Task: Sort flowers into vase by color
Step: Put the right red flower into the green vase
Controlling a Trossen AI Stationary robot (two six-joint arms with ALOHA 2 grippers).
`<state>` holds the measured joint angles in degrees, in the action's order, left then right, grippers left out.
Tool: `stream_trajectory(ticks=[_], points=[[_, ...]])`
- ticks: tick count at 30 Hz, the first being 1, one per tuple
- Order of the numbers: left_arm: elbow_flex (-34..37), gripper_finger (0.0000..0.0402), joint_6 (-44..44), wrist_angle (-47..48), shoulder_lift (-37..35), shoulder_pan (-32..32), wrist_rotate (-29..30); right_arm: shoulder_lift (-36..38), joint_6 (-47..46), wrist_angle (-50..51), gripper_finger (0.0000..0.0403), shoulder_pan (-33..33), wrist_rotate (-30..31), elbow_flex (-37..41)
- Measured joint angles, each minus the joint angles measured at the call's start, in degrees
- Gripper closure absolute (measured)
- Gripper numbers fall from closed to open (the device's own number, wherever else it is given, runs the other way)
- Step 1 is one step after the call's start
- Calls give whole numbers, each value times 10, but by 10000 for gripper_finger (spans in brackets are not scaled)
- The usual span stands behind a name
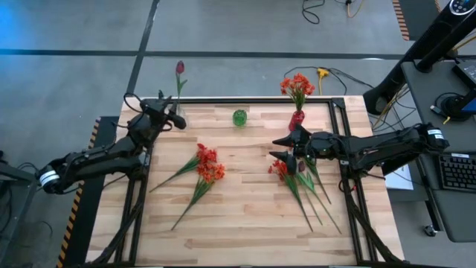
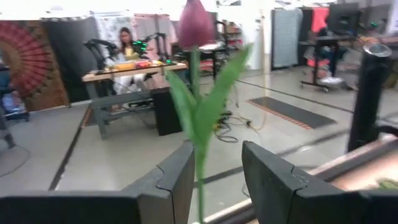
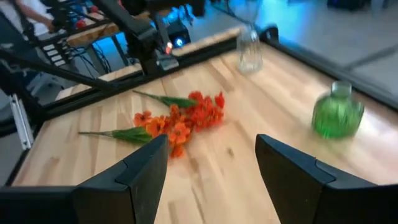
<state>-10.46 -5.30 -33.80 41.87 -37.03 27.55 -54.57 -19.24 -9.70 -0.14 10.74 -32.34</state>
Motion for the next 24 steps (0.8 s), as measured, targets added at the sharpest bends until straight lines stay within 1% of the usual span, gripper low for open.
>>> stream_trajectory(ticks=[4,7,10,14,16,19,24], points=[[0,283,2,43,-34,42,0,-15,-44,37,170,0,2,-9],[0,283,3,56,-56,82,0,-37,-70,88,170,0,8,-43],[-1,283,-2,63,-74,121,0,-70,-95,180,170,0,8,-95],[-18,283,-7,108,-89,159,1,-118,-159,358,170,-1,9,-182],[-37,283,-7,160,-93,172,6,-142,-175,446,170,0,8,-228],[-75,283,7,278,-100,184,17,-174,-212,550,170,6,5,-287],[-162,283,46,495,-101,194,18,-209,-272,658,170,22,-69,-346]])
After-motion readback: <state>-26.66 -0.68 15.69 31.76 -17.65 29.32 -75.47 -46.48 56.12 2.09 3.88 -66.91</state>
